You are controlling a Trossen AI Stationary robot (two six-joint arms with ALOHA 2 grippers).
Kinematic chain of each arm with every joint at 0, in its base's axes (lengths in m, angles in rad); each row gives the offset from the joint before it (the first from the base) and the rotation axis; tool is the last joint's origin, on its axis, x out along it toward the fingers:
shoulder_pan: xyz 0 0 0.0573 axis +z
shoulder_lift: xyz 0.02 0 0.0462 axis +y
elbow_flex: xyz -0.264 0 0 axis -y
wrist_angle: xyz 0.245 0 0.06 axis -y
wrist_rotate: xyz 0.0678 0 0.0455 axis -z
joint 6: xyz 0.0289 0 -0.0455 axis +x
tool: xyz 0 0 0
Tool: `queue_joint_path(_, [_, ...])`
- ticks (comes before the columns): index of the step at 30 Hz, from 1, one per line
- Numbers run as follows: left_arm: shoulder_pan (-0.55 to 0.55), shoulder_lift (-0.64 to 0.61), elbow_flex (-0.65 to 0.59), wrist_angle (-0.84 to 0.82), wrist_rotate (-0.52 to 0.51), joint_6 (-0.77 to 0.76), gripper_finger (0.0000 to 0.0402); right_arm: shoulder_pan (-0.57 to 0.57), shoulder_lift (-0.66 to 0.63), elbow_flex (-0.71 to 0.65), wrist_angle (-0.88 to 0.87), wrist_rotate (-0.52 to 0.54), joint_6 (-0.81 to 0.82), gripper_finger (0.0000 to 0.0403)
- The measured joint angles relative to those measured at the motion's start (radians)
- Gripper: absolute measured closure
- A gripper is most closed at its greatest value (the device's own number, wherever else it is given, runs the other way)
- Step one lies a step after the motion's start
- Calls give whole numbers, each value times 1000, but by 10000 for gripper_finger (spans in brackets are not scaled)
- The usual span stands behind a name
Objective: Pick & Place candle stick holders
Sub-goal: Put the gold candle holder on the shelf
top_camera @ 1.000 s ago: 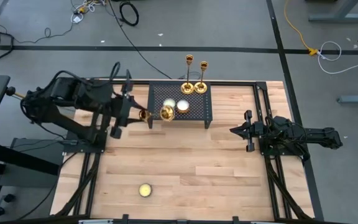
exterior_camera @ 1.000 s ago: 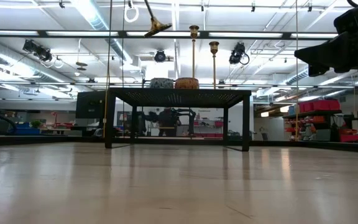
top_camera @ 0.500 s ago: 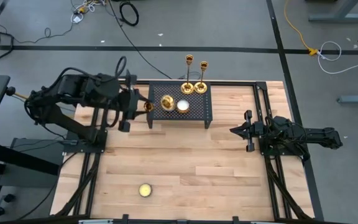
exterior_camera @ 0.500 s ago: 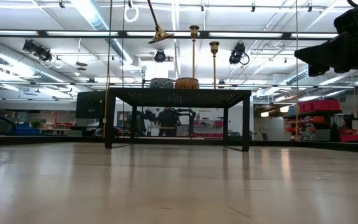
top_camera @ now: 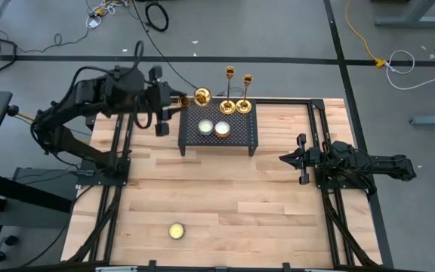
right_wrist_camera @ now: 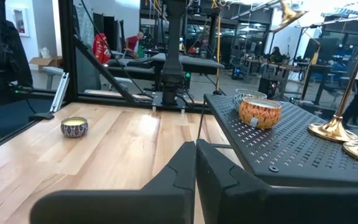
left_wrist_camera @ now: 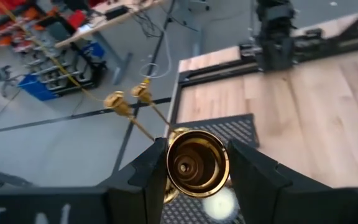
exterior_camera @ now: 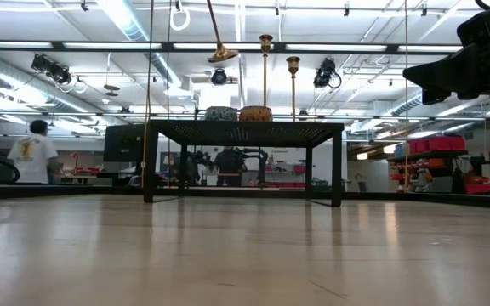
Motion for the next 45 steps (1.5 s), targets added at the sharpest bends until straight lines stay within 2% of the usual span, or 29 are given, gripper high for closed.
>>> queue_joint_path(7, [93, 17, -1, 15, 69, -6, 243, 0, 0, 0, 0, 0, 0, 389])
queue_joint_path(25, [295, 165, -1, 31, 247, 8, 243, 0, 0, 0, 0, 0, 0, 389])
queue_joint_path(45, [437, 251, -1, 29, 543, -10, 243, 0, 0, 0, 0, 0, 0, 389])
